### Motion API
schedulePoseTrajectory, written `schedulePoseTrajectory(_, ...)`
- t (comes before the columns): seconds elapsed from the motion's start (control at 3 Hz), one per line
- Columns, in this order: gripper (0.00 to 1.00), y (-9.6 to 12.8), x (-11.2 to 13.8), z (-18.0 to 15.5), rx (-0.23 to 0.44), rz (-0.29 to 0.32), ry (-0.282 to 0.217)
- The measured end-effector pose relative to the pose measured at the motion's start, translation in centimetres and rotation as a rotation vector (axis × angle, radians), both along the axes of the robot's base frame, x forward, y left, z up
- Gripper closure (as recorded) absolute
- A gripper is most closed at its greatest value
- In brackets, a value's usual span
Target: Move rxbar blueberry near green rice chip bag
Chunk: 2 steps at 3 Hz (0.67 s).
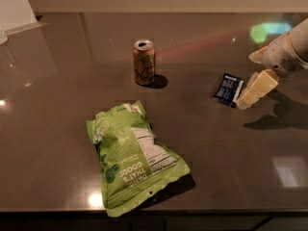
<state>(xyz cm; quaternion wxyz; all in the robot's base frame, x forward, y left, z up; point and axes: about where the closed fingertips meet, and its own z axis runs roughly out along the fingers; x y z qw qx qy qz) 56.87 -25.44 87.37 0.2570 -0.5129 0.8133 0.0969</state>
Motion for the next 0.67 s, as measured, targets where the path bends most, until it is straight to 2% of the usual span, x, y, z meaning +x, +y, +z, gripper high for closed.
schedulePoseTrajectory(0.33, 0.00, 0.54, 2.91, -4.32, 0.040, -0.020, 0.020)
schedulePoseTrajectory(0.67, 0.00, 0.62, 2.97, -4.44, 0.039, -0.024, 0.024)
